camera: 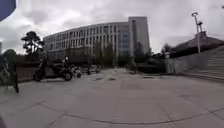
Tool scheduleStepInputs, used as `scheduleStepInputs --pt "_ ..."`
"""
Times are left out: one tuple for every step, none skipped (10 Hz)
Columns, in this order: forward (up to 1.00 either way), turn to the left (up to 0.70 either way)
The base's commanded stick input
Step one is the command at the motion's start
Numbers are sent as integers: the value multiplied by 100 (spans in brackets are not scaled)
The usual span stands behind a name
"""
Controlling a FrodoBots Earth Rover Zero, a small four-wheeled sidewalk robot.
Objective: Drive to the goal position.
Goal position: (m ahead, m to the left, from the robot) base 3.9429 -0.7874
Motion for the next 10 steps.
scheduleStepInputs --pt "70 2" --pt "70 1" --pt "70 0" --pt "70 0" --pt "70 0" --pt "70 -17" --pt "70 -34" --pt "70 -34" --pt "70 -15" --pt "70 -3"
